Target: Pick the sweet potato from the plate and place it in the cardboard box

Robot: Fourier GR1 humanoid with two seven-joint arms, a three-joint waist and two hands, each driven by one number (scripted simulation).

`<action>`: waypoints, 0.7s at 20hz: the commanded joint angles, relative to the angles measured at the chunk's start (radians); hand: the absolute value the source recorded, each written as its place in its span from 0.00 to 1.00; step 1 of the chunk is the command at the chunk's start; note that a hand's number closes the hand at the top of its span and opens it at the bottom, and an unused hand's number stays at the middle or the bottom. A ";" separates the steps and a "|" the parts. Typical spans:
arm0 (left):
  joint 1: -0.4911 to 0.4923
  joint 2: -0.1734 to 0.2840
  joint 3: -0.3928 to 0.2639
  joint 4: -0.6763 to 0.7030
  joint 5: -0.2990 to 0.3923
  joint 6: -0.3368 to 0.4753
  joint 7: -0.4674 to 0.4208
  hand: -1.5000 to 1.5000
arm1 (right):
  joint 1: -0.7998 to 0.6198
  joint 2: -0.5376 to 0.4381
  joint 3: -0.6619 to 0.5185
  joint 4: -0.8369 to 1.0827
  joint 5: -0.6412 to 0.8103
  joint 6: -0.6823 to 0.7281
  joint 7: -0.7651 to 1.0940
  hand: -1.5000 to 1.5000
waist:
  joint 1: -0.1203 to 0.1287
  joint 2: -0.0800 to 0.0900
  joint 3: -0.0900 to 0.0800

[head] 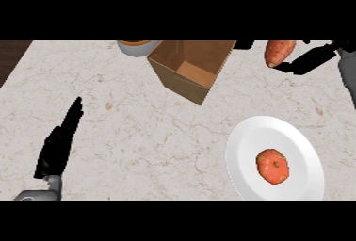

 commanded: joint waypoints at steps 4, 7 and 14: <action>-0.003 0.006 0.035 0.022 0.000 -0.020 -0.010 0.50 | -0.160 0.080 -0.005 0.111 0.014 -0.003 0.035 1.00 | -0.008 0.000 -0.001; -0.021 0.006 0.042 0.011 0.005 -0.026 0.013 0.50 | -0.211 0.164 0.026 0.079 0.035 -0.022 0.184 1.00 | -0.010 -0.002 -0.001; 0.042 -0.052 -0.028 -0.067 -0.061 0.017 0.020 0.50 | -0.314 0.265 0.053 0.254 0.103 -0.093 0.203 1.00 | 0.003 0.001 0.000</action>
